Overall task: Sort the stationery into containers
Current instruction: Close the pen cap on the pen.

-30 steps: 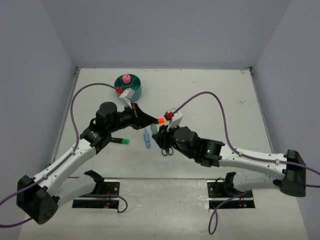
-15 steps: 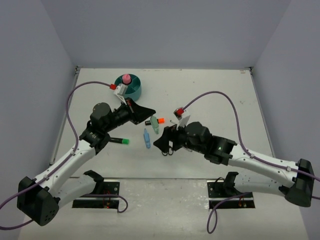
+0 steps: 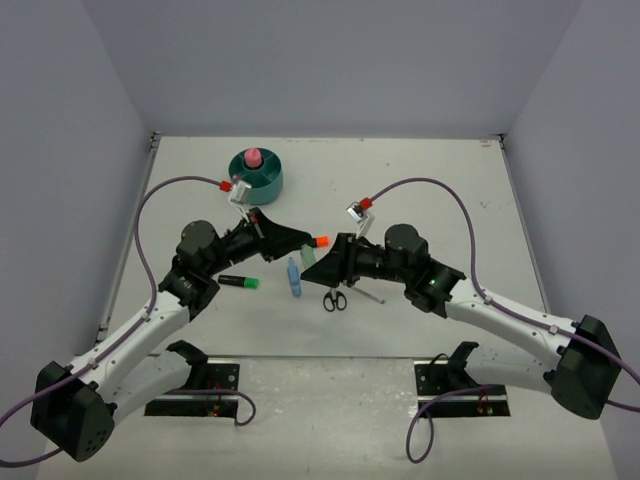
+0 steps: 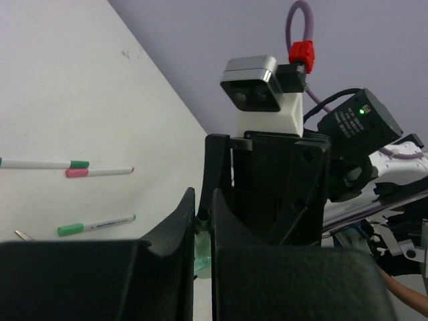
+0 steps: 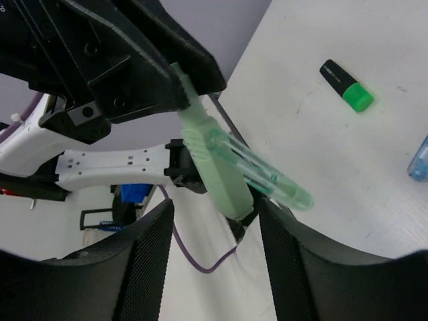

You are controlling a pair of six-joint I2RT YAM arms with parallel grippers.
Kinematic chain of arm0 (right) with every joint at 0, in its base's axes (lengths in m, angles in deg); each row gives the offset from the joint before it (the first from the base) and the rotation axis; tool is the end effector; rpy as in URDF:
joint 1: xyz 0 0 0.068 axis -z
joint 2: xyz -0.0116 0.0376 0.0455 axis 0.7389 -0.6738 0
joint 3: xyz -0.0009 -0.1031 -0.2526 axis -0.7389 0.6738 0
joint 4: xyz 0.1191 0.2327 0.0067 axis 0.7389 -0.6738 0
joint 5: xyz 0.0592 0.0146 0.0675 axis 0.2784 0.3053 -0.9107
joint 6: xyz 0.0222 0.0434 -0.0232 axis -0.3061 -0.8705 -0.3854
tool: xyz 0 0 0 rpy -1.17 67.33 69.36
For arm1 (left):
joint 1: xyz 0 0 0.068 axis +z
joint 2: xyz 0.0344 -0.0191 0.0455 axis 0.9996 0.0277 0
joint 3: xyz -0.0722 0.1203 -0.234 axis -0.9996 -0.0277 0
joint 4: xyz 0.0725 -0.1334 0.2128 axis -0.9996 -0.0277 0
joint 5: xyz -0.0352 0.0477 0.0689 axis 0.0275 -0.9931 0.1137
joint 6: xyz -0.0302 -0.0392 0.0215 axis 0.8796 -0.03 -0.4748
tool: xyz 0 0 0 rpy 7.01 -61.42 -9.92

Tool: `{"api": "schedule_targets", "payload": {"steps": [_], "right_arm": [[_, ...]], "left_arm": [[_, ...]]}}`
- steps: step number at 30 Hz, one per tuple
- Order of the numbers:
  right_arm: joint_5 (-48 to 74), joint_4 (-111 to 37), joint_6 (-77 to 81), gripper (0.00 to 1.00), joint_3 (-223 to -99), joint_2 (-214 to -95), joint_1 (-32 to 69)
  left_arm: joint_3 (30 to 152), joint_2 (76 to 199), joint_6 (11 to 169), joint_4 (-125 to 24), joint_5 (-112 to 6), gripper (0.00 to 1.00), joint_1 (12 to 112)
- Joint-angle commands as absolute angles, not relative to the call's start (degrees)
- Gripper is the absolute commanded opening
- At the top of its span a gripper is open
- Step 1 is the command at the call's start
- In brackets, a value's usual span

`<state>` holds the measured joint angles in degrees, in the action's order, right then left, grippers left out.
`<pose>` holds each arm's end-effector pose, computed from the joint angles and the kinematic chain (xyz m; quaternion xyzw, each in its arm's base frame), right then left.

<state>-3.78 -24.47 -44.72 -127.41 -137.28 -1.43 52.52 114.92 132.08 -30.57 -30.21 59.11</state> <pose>0.1586 0.2058 0.2962 -0.1096 0.7525 0.5934 0.2639 0.1783 -0.1213 0.3080 0.0548 0.6859 -0.6018 0.4055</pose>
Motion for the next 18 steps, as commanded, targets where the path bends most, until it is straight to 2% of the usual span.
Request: {"api": "schedule_targets", "payload": {"steps": [1,7,14,17,18], "right_arm": [[-6.8,-17.01,-48.55,0.51,-129.65,-139.14,-1.03],[-6.83,-16.07,-49.08,0.42,-132.05,-141.26,-0.57],[-8.67,-15.57,-49.03,0.44,-135.25,-144.03,-0.46],[-8.84,-15.45,-48.6,0.32,-135.25,-144.2,-0.44],[-9.01,-15.37,-48.28,0.22,-135.01,-144.12,-0.51]], "left_arm": [[52.05,112.64,134.09,-26.43,-27.64,0.0,59.03],[48.65,111.94,137.66,-22.24,-25.11,0.0,58.71],[46.04,111.22,137.62,-22.11,-25.07,0.0,58.2],[45.61,111.28,136.97,-23.11,-25.15,0.0,58.26],[45.93,111.12,136.24,-24.4,-25.47,0.0,58.19]]}}
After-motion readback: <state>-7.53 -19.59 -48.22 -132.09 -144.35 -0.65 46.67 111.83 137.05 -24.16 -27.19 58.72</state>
